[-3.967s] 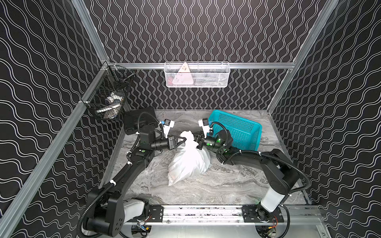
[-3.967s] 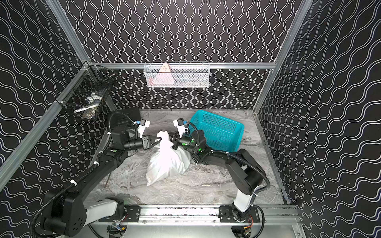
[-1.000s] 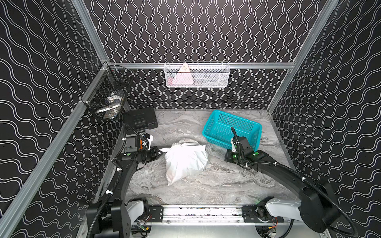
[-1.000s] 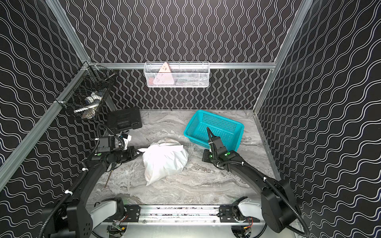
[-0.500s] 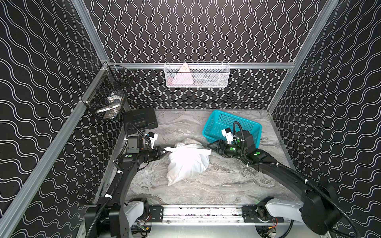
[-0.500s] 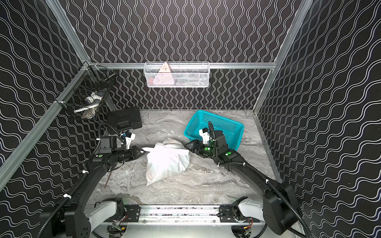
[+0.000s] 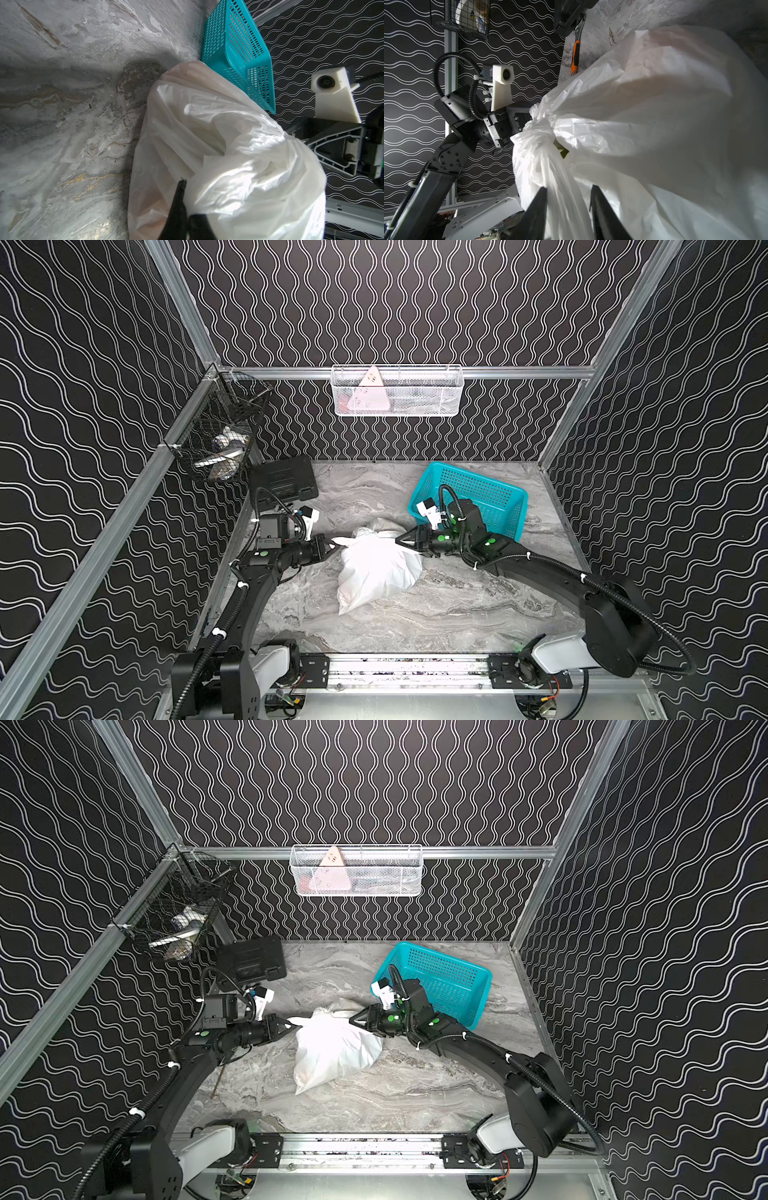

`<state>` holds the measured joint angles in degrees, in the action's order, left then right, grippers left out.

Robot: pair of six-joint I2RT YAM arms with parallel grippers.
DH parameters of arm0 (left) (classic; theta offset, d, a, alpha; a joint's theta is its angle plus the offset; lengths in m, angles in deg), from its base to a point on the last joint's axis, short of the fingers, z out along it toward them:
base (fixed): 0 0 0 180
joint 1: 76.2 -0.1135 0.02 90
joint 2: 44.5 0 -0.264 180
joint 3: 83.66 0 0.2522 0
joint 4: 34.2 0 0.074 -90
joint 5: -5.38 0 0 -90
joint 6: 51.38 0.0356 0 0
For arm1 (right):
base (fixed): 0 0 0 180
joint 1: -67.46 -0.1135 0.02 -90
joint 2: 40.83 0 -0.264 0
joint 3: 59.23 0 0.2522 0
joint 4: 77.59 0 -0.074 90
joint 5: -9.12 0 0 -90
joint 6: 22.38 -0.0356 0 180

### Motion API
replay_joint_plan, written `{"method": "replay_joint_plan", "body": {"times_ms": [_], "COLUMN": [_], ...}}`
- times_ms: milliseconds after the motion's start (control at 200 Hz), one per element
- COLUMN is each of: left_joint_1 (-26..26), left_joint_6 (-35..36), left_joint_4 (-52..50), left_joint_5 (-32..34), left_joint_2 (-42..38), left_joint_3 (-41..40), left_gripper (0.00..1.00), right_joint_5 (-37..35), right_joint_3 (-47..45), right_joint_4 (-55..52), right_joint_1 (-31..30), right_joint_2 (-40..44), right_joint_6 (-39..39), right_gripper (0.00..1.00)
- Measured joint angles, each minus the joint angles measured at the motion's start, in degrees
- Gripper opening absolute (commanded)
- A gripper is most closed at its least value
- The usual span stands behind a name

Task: Place the pineapple into a plastic bag & tie a knot
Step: Tie the plastic bag at the center of the board.

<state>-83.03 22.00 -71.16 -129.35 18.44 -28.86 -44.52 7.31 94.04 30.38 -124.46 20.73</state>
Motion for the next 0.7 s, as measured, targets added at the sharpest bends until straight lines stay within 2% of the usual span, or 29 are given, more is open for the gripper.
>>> {"method": "replay_joint_plan", "body": {"times_ms": [45,145,225,395,596,661,701], "left_joint_1": [0.02,0.07,0.04,-2.12,-2.93,-2.93,-2.84], "left_joint_6": [0.00,0.00,0.07,3.39,5.05,5.20,5.16], "left_joint_4": [-0.07,-0.02,-0.90,-4.44,-6.05,-5.81,-5.33], "left_joint_5": [0.00,0.00,0.39,3.58,4.92,4.24,3.80], "left_joint_2": [0.28,0.48,0.48,1.77,4.15,3.89,3.41], "left_joint_3": [0.31,1.25,2.19,2.78,1.81,1.81,1.84], "left_gripper": [0.00,0.00,0.00,0.00,0.00,0.40,0.54], "right_joint_5": [-0.59,-5.84,-13.51,-26.51,-30.23,-30.18,-29.99], "right_joint_3": [0.72,3.26,5.09,6.10,4.59,3.80,2.86], "right_joint_4": [-1.86,-8.96,-14.53,-20.65,-22.34,-21.70,-21.46], "right_joint_1": [-0.11,-0.79,-1.49,-1.57,-0.22,-0.15,0.11], "right_joint_2": [-0.42,-0.59,-0.31,-1.62,-4.46,-3.15,-1.05], "right_joint_6": [1.44,6.40,10.47,13.94,15.08,15.04,15.04], "right_gripper": [0.00,0.00,0.00,0.00,0.00,0.00,0.00]}}
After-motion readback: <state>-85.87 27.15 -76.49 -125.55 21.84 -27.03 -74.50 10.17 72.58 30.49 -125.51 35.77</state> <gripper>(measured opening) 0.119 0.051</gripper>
